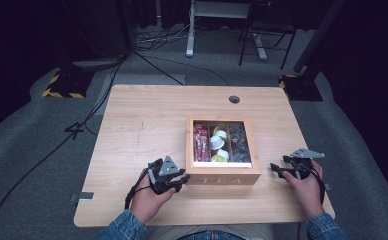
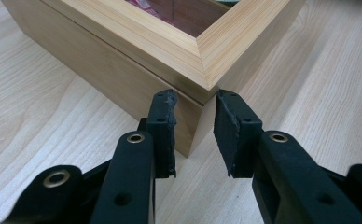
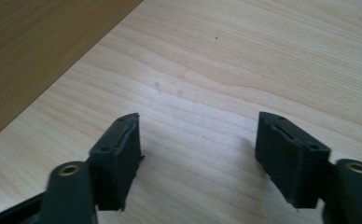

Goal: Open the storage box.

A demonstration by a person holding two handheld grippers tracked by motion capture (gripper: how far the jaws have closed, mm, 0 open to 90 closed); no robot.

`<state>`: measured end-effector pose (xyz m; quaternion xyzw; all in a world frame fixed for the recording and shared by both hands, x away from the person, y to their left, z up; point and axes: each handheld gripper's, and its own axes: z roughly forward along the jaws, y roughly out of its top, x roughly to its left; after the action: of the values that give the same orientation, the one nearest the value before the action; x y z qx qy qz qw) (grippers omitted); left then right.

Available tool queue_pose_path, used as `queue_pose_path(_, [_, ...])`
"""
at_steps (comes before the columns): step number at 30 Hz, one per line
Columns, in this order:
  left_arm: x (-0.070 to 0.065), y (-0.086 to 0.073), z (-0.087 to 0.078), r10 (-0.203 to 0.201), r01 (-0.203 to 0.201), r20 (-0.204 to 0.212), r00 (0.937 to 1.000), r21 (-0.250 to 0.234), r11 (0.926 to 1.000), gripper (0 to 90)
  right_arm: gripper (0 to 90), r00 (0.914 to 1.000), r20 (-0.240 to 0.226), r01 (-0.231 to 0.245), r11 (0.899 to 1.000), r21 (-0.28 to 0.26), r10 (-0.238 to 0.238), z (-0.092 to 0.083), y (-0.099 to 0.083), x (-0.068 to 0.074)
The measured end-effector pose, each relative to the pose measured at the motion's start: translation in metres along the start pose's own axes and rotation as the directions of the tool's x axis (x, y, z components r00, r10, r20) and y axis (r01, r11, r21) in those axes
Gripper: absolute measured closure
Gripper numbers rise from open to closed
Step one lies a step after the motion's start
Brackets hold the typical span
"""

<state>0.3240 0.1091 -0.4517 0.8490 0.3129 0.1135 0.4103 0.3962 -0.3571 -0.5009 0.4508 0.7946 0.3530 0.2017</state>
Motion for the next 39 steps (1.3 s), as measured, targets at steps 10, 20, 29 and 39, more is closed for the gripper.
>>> queue_pose_path(10, [-0.001,0.003,-0.004,0.05,-0.05,-0.003,0.9987,-0.002,0.9987,76.7,40.5,0.9759,-0.176,0.122,0.991,-0.055,-0.13,-0.031,0.018,0.029])
queue_pose_path(20, [0.0,0.009,-0.006,0.063,-0.063,0.005,0.998,0.015,0.9979,76.6,40.4,0.9359,-0.29,0.17,0.977,-0.126,-0.2,-0.055,0.027,0.056])
queue_pose_path(29, [0.0,0.012,-0.008,0.074,-0.074,-0.001,0.9973,0.006,0.9972,76.7,54.0,0.9132,-0.335,0.18,0.967,-0.18,-0.232,-0.055,0.032,0.069])
queue_pose_path(39, [0.0,0.013,-0.008,0.073,-0.073,0.001,0.9973,0.002,0.9973,76.7,56.6,0.9104,-0.297,0.245,0.954,-0.176,-0.288,-0.053,0.036,0.078])
